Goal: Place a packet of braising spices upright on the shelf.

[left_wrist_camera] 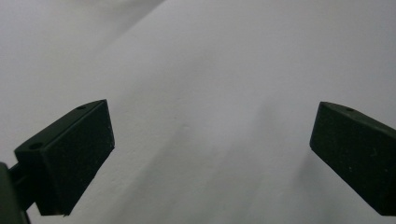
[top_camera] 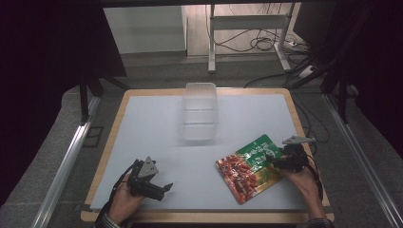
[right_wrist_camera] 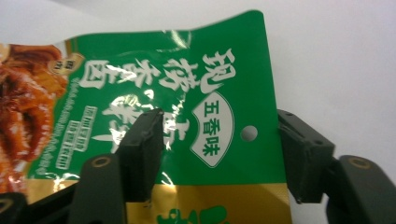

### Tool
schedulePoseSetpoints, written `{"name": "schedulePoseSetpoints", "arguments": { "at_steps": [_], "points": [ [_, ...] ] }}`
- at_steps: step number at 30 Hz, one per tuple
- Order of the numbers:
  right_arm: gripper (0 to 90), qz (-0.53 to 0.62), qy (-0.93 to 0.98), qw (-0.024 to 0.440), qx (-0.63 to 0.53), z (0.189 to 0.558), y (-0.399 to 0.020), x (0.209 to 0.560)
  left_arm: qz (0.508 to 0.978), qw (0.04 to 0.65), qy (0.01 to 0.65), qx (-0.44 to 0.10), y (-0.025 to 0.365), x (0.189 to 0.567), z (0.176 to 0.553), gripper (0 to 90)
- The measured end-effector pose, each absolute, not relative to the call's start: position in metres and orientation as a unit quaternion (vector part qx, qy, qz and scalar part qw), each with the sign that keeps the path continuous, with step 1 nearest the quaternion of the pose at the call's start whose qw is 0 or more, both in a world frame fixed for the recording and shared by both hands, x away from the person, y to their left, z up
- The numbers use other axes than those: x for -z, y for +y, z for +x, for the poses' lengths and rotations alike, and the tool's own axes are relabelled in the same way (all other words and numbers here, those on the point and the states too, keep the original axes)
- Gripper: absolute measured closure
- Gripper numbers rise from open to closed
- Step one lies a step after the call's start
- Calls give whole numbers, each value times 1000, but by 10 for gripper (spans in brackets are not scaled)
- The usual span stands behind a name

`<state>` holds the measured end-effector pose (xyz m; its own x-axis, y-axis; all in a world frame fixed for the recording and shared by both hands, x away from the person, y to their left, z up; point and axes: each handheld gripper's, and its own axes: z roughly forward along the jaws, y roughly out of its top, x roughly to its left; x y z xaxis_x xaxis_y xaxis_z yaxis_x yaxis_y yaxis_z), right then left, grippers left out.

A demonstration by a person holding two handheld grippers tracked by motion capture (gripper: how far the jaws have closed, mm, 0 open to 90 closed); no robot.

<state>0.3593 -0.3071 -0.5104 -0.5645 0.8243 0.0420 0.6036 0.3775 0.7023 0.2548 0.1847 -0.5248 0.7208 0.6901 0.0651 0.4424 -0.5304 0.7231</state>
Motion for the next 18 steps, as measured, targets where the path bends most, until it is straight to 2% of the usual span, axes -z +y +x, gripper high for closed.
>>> {"name": "schedulePoseSetpoints", "arguments": {
  "at_steps": [1,4,5,8,9,10,11,12,15,18],
  "points": [
    [438,428,814,168,-355,356,-305,505,857,354,331,-174,185,525,255,0],
    [478,415,817,172,-361,353,-302,500,858,354,330,-174,185,525,255,0],
    [523,402,823,178,-359,350,-297,498,858,353,330,-174,184,525,255,0],
    [563,391,834,184,-344,349,-290,499,859,352,329,-174,184,525,255,0],
    [605,382,844,178,-332,350,-285,502,859,352,329,-175,184,525,255,0],
    [605,382,844,178,-332,350,-285,502,859,352,329,-175,184,525,255,0],
    [671,380,852,187,-309,350,-281,505,859,351,329,-174,184,526,255,0],
    [671,380,852,187,-309,350,-281,505,859,351,329,-174,184,526,255,0],
    [833,396,847,193,-299,351,-281,504,860,350,328,-176,183,526,255,0],
    [886,396,844,187,-308,351,-282,501,859,351,328,-177,183,525,255,0]
  ]
}}
